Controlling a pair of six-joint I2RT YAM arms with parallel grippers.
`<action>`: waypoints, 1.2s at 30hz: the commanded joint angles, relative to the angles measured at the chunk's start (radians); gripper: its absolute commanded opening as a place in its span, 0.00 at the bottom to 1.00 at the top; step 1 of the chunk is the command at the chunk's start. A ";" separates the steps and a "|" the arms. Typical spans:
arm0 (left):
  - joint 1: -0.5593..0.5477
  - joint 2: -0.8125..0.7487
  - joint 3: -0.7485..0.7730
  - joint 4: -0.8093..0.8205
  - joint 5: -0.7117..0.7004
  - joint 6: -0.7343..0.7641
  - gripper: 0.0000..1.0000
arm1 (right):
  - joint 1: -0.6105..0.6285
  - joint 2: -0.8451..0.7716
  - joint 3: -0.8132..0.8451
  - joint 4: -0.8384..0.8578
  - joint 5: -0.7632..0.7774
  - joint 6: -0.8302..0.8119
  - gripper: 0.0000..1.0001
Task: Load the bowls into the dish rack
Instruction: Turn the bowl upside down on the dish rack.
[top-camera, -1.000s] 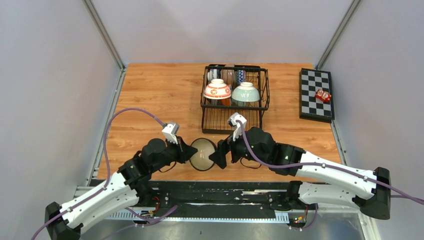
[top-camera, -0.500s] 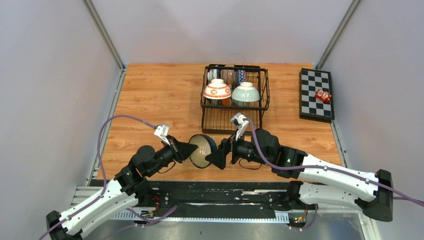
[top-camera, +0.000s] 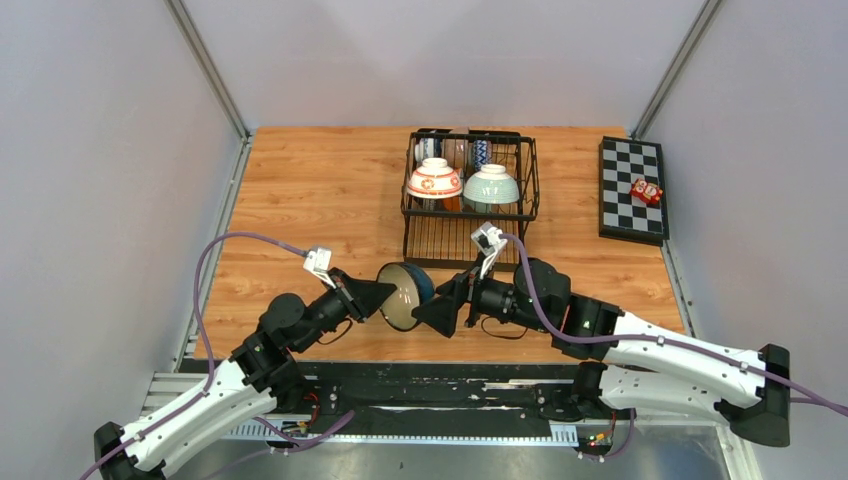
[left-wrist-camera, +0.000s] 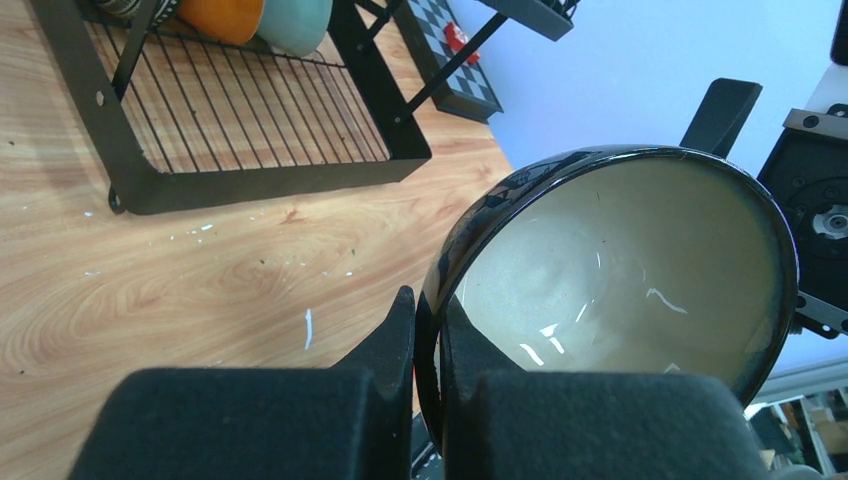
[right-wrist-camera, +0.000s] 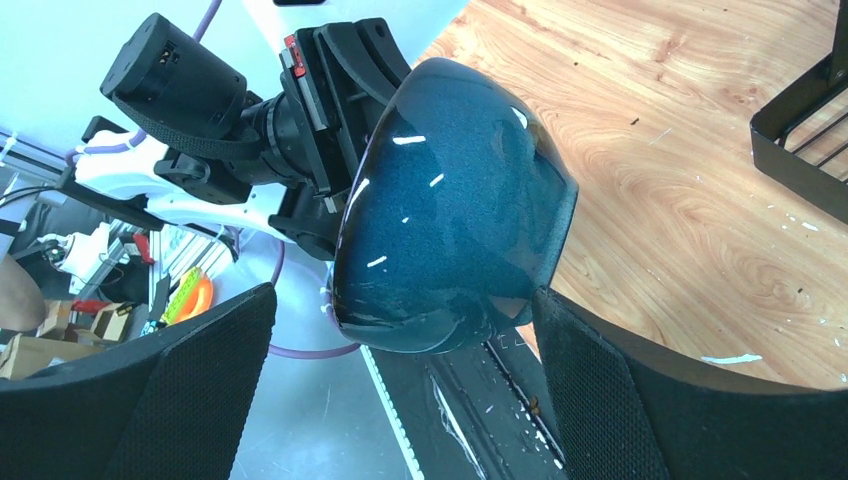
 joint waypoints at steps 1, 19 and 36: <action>0.003 -0.023 0.021 0.184 0.012 -0.037 0.00 | 0.023 -0.025 -0.007 0.021 0.017 0.000 1.00; 0.003 0.028 0.017 0.257 0.025 -0.049 0.00 | 0.044 0.004 0.025 0.068 0.015 -0.019 1.00; 0.003 0.066 0.015 0.301 0.025 -0.049 0.00 | 0.070 0.033 0.063 0.092 0.038 -0.037 0.98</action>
